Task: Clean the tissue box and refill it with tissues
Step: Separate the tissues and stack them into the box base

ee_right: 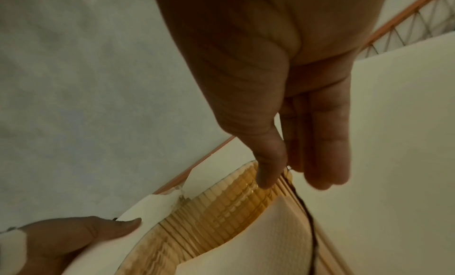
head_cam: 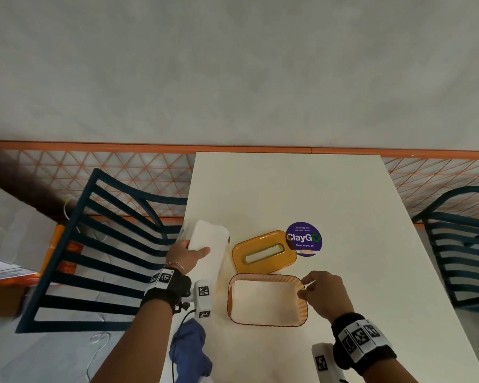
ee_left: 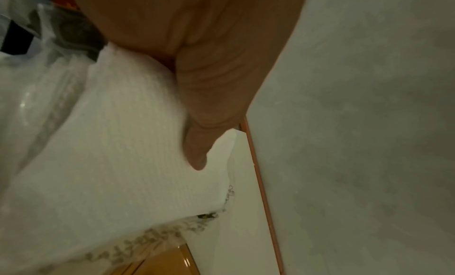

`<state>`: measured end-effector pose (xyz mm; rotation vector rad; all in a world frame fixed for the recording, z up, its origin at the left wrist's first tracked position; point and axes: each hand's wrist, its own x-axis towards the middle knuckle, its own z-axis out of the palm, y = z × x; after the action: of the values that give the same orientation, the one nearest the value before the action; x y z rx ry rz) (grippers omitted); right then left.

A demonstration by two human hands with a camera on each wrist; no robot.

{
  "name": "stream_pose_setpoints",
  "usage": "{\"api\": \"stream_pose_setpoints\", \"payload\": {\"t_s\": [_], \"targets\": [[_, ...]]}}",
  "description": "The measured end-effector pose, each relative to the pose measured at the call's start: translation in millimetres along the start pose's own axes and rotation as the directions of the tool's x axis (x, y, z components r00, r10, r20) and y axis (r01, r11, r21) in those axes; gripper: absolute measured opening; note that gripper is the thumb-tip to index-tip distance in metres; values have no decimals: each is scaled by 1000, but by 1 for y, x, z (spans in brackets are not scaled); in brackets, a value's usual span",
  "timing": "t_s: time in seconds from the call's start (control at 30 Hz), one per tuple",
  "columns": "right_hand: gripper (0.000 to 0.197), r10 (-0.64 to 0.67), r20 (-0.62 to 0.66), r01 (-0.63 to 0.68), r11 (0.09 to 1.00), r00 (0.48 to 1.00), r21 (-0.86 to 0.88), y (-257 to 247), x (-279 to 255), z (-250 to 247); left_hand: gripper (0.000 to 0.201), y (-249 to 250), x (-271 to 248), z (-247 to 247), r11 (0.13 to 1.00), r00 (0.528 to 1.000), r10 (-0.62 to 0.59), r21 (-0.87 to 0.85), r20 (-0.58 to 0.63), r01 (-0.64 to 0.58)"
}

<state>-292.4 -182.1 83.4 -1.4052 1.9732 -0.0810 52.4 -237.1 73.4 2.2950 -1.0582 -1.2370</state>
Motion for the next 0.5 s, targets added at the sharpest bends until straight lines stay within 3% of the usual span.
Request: {"api": "stream_pose_setpoints", "payload": {"t_s": [0.1,0.17,0.27,0.4,0.43,0.5], "targets": [[42,-78,-70,74,996,995,-54,-17,-5,-14,34,1,-3,-7,995,998,55,-82,21,-53],[46,-173,-75,173,985,982,-2,-39,-9,-21,28,-2,-12,-14,978,995,90,-194,49,-79],[59,-320,52,312,941,946,128,-81,-14,-19,27,-6,-31,-26,927,981,168,-354,92,-125],[105,-446,254,353,872,858,338,-138,-13,5,35,-10,-55,-43,861,961,242,-485,132,-150],[110,-473,272,358,853,838,379,-151,-12,11,41,-9,-60,-47,852,957,258,-499,135,-159],[100,-540,253,408,807,803,428,-176,-11,21,57,-9,-67,-54,830,947,300,-521,116,-199]]}}
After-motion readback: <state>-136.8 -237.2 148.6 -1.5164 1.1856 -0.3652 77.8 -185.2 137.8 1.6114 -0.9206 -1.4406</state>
